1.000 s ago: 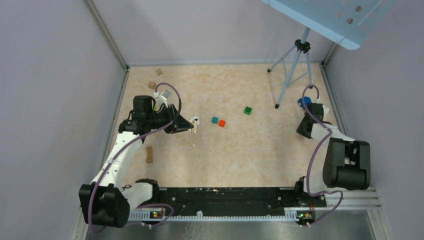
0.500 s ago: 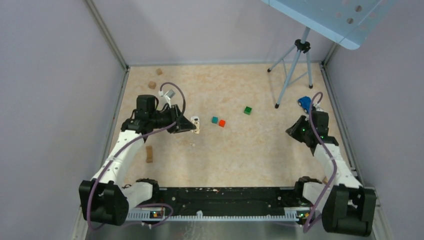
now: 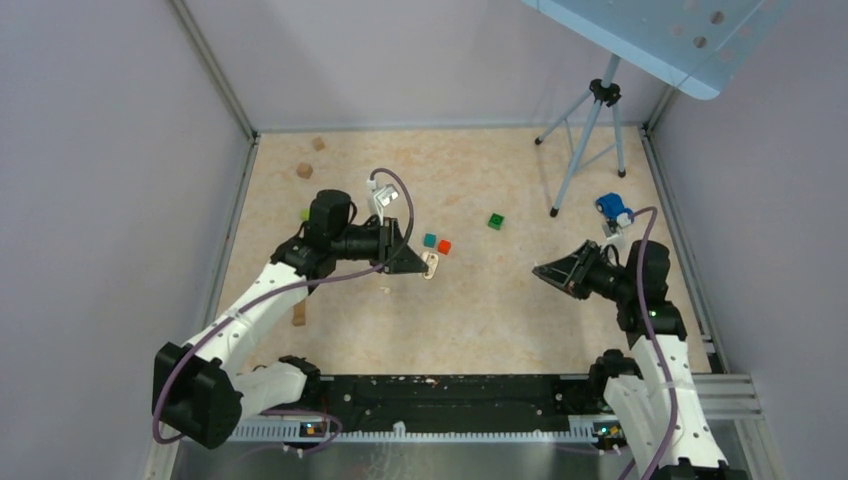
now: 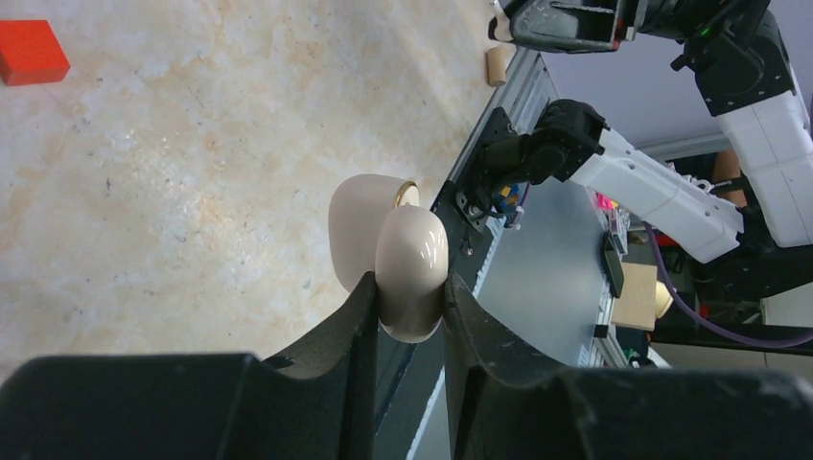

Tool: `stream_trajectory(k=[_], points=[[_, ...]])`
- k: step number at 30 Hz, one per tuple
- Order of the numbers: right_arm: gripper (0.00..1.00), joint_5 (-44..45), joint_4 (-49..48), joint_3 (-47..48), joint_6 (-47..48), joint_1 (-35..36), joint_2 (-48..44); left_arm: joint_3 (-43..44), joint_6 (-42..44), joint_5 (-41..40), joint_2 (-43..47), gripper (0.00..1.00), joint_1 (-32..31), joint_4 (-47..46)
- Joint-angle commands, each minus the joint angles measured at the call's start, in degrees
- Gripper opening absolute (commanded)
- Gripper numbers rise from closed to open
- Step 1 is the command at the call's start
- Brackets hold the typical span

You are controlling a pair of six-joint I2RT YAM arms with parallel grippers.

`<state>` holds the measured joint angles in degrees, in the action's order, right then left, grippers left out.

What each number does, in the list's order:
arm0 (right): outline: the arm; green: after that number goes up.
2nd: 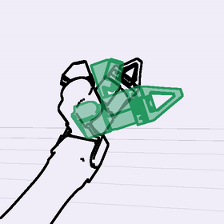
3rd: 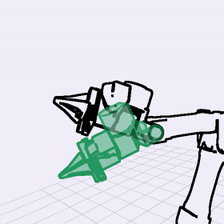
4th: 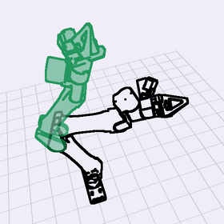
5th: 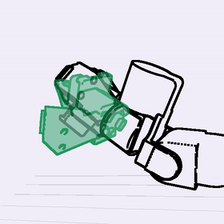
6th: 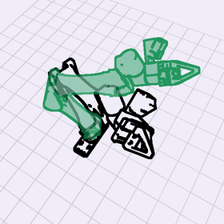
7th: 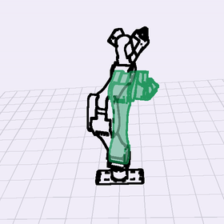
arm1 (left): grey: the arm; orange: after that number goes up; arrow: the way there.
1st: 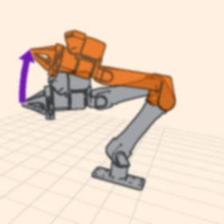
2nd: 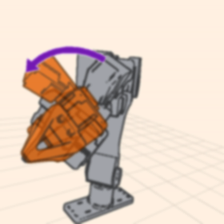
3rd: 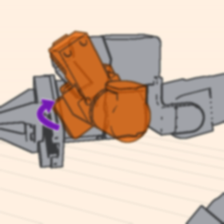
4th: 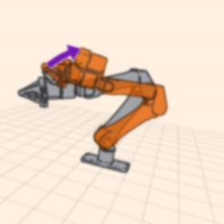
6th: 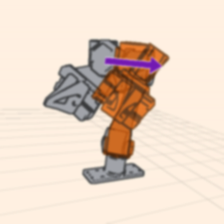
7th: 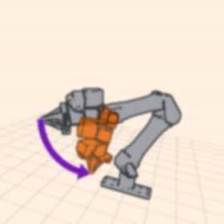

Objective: Insert the wireless bluetooth earbuds into the charging case
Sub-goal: Move the right earbud to the center of the board.

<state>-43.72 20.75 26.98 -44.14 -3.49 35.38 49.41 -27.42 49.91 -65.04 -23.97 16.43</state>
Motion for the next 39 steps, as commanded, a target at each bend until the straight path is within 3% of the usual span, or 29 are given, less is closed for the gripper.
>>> stream_trajectory(k=[1,8,15,23,30,39], points=[[0.00,-11.64,-4.86,-0.56,-10.05,0.50,-1.59,-1.81,-1.36,0.14,0.44,0.00,-1.30,-10.73],[0.00,-14.94,-23.47,-5.59,-32.78,0.90,-4.76,2.17,3.83,-2.72,-0.05,0.00,-1.42,-5.63],[0.00,-11.84,-43.46,-13.87,-52.09,3.12,-7.56,0.04,-0.42,-3.55,-0.52,0.00,-1.71,-11.94],[0.00,-12.77,-47.02,-14.65,-47.61,9.78,-4.92,-0.65,-1.76,-4.48,-0.99,0.00,-2.38,-18.47],[0.00,-3.80,-26.15,-4.05,-29.06,19.68,1.16,0.58,-0.28,-3.69,-2.39,0.00,-2.69,-15.35],[0.00,-1.99,-29.90,-0.52,-24.05,24.69,9.34,0.45,0.53,-5.39,-0.23,0.00,-2.75,-10.87]])
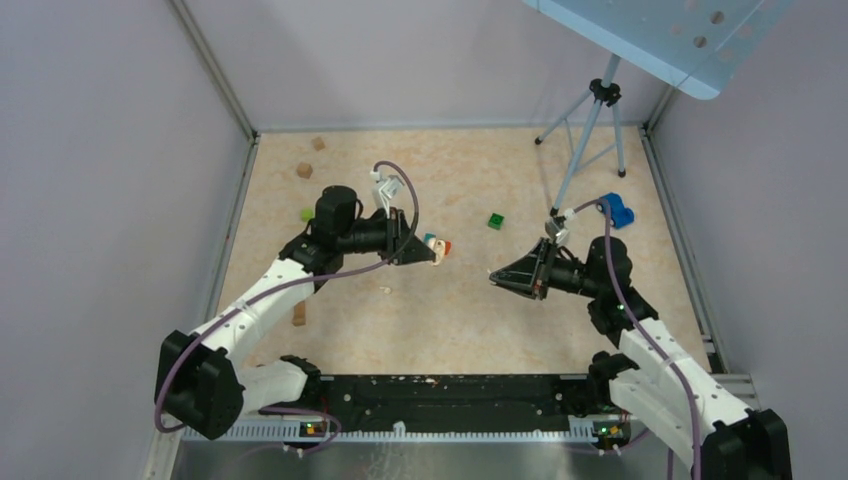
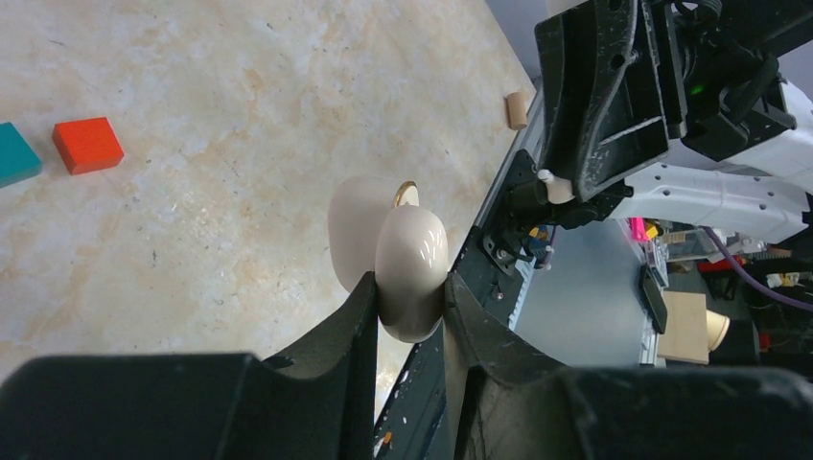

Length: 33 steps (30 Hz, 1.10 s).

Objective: Insert the wireless bluetooth earbuds into the charging case
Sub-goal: Move the right earbud to the center of the board.

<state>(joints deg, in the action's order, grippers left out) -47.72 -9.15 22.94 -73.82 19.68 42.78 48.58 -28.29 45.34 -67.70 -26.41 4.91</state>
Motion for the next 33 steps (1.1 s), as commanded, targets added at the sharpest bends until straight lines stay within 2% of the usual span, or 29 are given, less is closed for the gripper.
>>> stream_trajectory(k=[1,5,7,10,14,17,25,29,33], points=[[0.00,2.98,2.52,4.63,7.72,2.12,2.44,1.26,1.52,-1.46,2.49,0.00,-0.29,1.18],[0.00,8.60,13.91,9.86,15.74,5.58,4.02,1.41,1.81,-2.07,2.32,0.00,-0.19,2.77],[0.00,11.07,15.73,11.11,16.48,6.71,4.51,1.37,1.33,-3.06,1.89,0.00,-0.16,3.38],[0.00,15.26,16.43,10.78,11.84,6.95,4.36,1.45,-0.08,-7.58,0.32,0.00,-0.08,5.35],[0.00,17.21,6.55,5.50,-0.89,7.54,3.46,-0.61,-1.92,-4.70,-1.93,0.00,-0.12,2.29],[0.00,19.13,3.40,4.35,-3.70,9.50,3.80,-1.69,-3.24,-2.43,-2.42,0.00,-0.08,-0.36],[0.00,20.72,6.38,11.45,1.89,15.73,11.34,-1.40,-0.17,0.45,-2.19,0.00,-0.07,-1.38],[0.00,22.69,12.19,16.17,6.27,17.92,14.76,0.45,4.69,3.44,-3.18,0.00,-0.12,2.23],[0.00,24.01,16.01,19.50,10.94,18.63,15.88,0.52,7.47,3.13,-3.34,0.00,-0.04,3.77]])
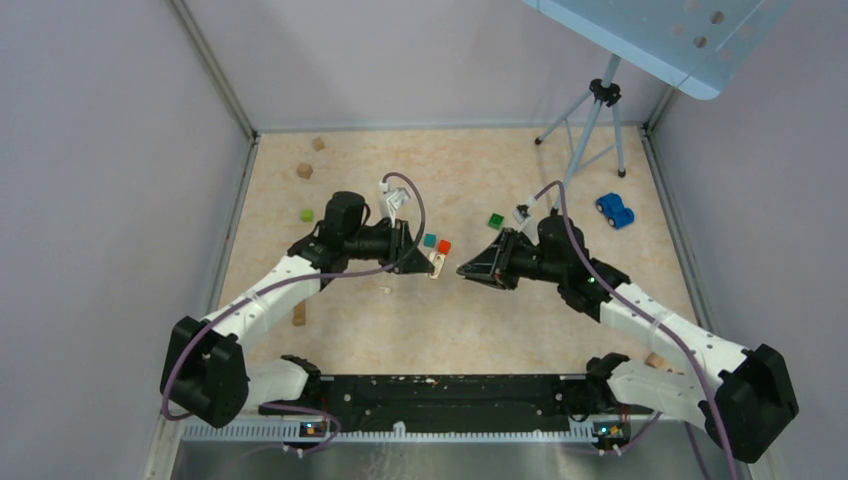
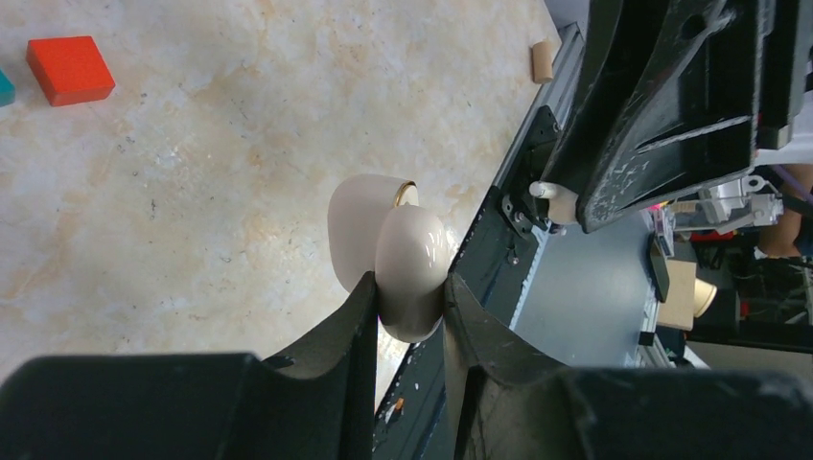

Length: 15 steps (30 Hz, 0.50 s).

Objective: Insert the wireless bluetooth earbuds into the charging case
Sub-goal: Move the right earbud to the center of the board.

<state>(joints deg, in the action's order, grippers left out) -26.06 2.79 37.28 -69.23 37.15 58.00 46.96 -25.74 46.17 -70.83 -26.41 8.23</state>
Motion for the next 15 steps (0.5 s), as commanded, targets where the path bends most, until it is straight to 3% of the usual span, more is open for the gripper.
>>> stream_trajectory(k=[1,8,15], points=[[0.00,2.74,6.44,6.56,8.81,1.44,1.11,2.36,5.58,2.16,-0.45,0.00,-0.02,1.19],[0.00,11.34,27.14,17.95,26.77,3.49,4.26,8.54,6.19,1.61,-3.58,0.00,-0.01,11.81],[0.00,18.82,36.90,21.77,32.99,6.34,9.21,8.77,5.03,-1.40,-3.16,0.00,0.17,15.68]])
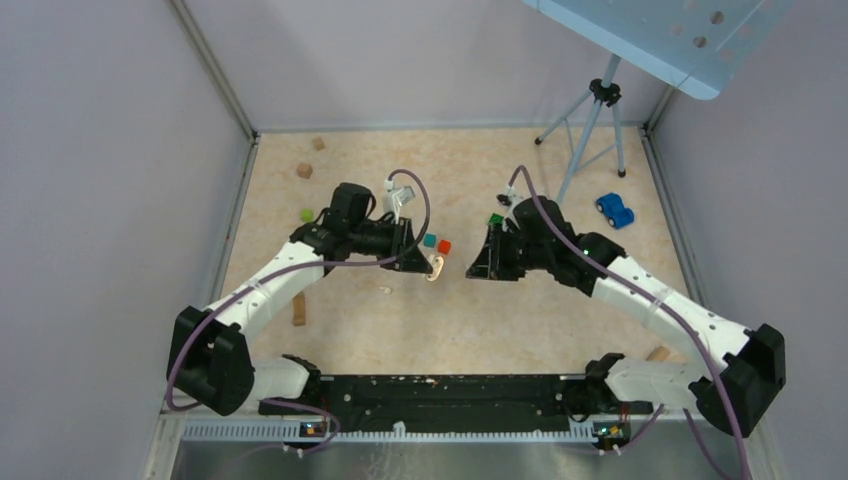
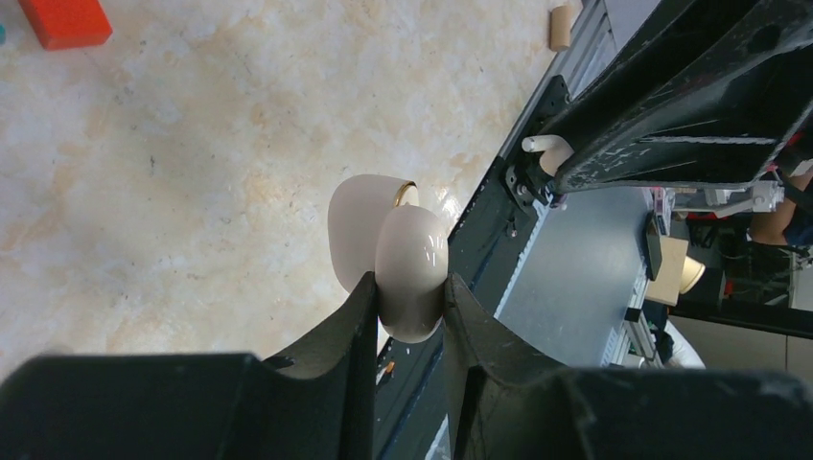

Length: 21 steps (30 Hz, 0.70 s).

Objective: Insert the wireless bluetooth earbuds into the charging case
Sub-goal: Move the right earbud to the center of the board.

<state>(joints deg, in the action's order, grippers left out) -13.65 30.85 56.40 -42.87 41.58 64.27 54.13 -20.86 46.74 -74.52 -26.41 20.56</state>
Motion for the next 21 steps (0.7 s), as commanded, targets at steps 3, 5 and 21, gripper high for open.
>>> stream_trajectory(k=[3,5,21], points=[[0.00,11.14,11.22,0.73,8.14,2.75,5.69,1.09,-0.24,-3.03,-0.21,0.00,0.48,5.31],[0.00,15.33,11.49,-1.32,9.39,3.47,7.47,0.25,-0.48,-2.91,-0.04,0.00,0.49,5.31],[0.00,24.25,-7.18,-11.78,2.80,5.35,18.21,-1.51,-0.93,-3.45,0.80,0.00,0.52,4.50]])
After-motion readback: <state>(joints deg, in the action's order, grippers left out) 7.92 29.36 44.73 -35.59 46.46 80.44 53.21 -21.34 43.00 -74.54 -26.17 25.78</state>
